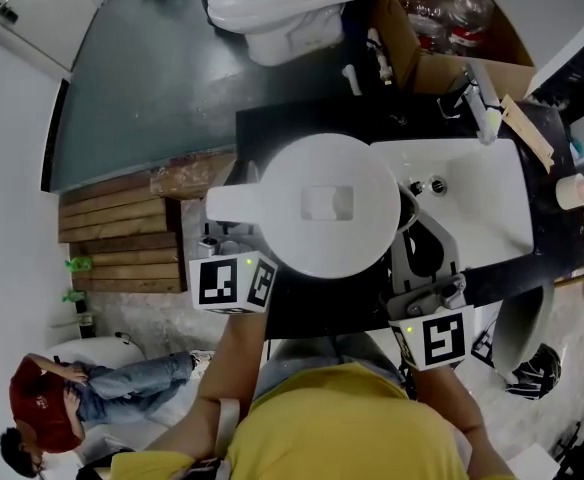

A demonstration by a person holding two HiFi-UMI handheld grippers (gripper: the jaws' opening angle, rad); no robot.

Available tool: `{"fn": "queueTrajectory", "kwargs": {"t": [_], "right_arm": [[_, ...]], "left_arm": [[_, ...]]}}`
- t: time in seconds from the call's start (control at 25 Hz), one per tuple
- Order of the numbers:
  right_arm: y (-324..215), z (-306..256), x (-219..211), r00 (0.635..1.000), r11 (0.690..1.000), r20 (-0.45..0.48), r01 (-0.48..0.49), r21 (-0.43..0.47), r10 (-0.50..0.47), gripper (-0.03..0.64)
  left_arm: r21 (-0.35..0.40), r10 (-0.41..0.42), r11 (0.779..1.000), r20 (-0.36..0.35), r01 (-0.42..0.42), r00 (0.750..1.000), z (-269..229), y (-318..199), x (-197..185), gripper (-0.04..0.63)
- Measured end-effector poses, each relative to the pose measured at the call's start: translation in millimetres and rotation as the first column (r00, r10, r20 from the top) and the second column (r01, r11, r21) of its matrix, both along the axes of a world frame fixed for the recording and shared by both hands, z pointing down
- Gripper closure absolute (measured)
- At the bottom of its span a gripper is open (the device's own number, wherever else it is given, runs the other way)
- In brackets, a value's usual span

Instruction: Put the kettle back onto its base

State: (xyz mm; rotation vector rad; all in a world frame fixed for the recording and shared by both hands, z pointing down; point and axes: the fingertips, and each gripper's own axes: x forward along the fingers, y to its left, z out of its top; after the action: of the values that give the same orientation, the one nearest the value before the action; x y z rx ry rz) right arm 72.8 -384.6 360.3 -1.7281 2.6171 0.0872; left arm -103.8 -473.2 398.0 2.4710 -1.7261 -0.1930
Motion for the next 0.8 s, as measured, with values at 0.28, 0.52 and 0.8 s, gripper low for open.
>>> {"fn": "queueTrajectory", "kwargs": {"t": [0.28,0.52,0.8], "right_arm": [[-5,14,3,1.000,1.000,-0.005,-0.019,-0.020,0.019,0.614],[-7,28,3,1.000,0.999,-0.021,-0.003,-0.033,0.002,0.614],[-11,37,4,0.999,0.999,-0.036,-0.005,-0.045,0.003,0.614]], "left_arm": [[-0.004,0.016,1.000,0.000,-0.016,1.000,15,-7,5,0.563],[-0.032,0.010,0.999,0.012,-0.010,1.000,32,-8,5,0.563],[-0.027,0.029,0.999,0.034,-0.028,0.999,40,-11,7,0.565]]}}
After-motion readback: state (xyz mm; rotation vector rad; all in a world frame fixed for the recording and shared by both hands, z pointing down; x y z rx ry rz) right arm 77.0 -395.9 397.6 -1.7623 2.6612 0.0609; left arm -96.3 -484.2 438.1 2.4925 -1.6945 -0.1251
